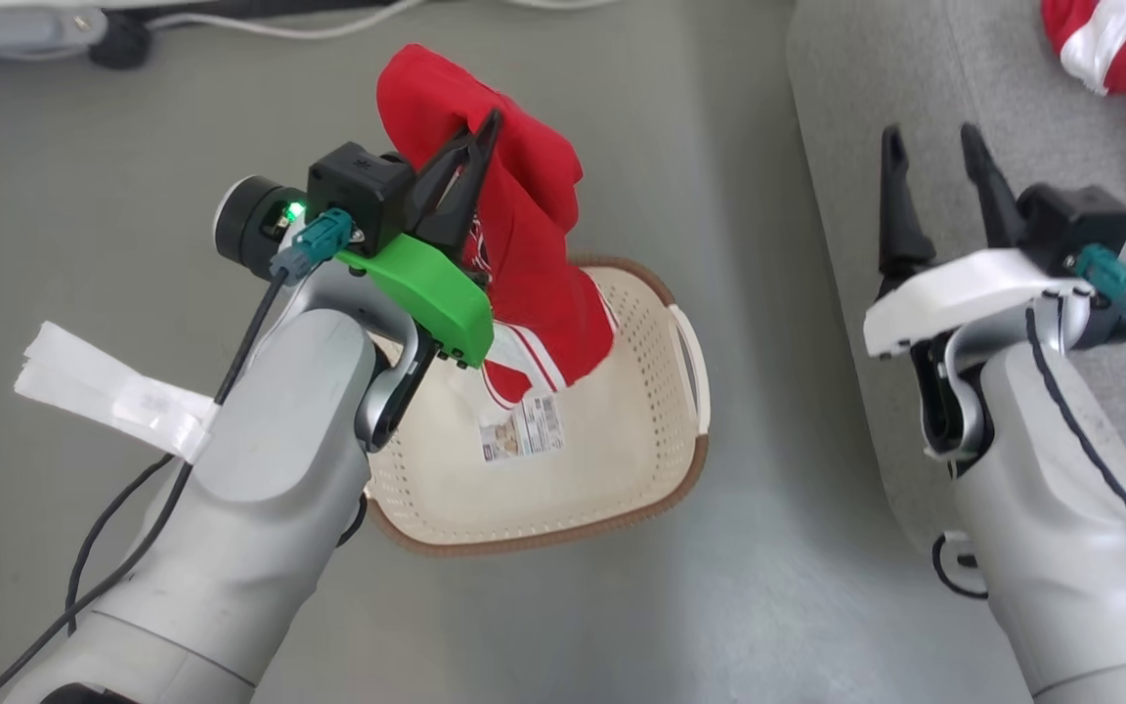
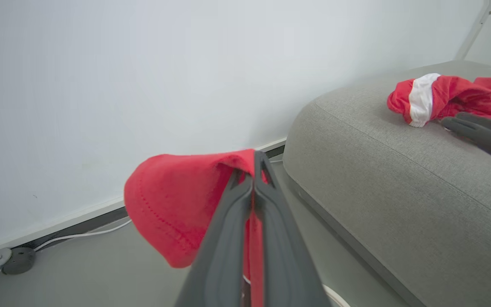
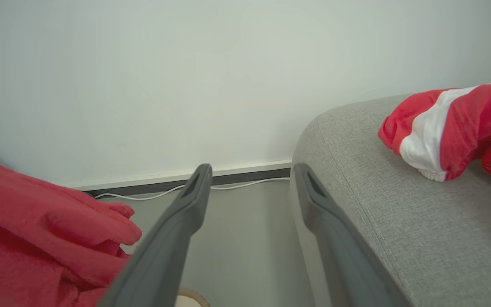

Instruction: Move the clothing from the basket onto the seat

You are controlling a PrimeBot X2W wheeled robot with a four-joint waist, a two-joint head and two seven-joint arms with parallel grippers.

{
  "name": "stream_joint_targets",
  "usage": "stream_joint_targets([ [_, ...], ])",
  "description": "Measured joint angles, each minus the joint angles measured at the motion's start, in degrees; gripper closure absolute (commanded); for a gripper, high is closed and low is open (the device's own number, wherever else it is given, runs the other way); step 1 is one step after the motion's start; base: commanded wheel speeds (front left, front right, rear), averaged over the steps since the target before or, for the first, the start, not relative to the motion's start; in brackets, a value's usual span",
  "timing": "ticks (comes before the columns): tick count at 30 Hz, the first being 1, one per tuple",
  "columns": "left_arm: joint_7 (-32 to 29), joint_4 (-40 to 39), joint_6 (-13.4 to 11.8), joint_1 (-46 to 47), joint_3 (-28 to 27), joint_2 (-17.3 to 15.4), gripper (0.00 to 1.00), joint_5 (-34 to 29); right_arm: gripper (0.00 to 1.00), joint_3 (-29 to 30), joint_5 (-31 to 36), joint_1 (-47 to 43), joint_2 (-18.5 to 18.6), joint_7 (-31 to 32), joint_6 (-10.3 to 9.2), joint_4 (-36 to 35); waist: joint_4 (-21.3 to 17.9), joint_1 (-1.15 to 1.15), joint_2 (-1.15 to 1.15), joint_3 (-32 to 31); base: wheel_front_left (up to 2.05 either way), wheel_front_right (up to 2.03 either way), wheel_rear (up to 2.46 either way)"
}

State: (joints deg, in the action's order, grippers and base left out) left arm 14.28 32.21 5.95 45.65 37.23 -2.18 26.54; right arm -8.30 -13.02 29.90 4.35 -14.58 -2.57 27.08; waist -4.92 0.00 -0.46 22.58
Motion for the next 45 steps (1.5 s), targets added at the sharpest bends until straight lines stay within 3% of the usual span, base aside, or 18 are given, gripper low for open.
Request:
stream_joint_targets([
  [7,0.0,-0.6,-0.2,-2.0,-1.7,-0.2,1.00,0.0,0.00,-0.6,0.3,-3.9,-0.1,0.0,0.55,1.3,1.6,0.00,0.00,-5.8,0.00,0.00,0.00],
  [19,0.0,1.6,-0.1,-9.2,-0.1,-0.7,1.00,0.6,0.00,-1.9,0.5,-12.2,-0.4,0.0,1.56,4.5,4.3,0.00,0.00,-16.5,0.00,0.00,0.00],
  [25,0.0,1.2,0.0,-9.9,0.6,-0.6,1.00,0.9,0.00,-4.5,1.3,-13.4,-0.6,0.0,3.08,5.2,5.8,0.00,0.00,-20.7,0.00,0.00,0.00],
  [32,-0.7,-0.8,0.1,-9.9,2.3,-0.6,1.00,0.9,0.00,-10.3,3.1,-13.2,-0.9,0.0,6.22,6.6,8.2,0.00,0.00,-22.9,0.00,0.00,0.00],
  [45,-3.2,-5.3,0.6,-7.9,6.1,-0.2,1.00,0.9,0.00,-19.8,4.0,-9.3,-1.0,0.9,8.64,10.4,11.5,0.00,0.00,-23.2,0.00,0.00,0.00],
])
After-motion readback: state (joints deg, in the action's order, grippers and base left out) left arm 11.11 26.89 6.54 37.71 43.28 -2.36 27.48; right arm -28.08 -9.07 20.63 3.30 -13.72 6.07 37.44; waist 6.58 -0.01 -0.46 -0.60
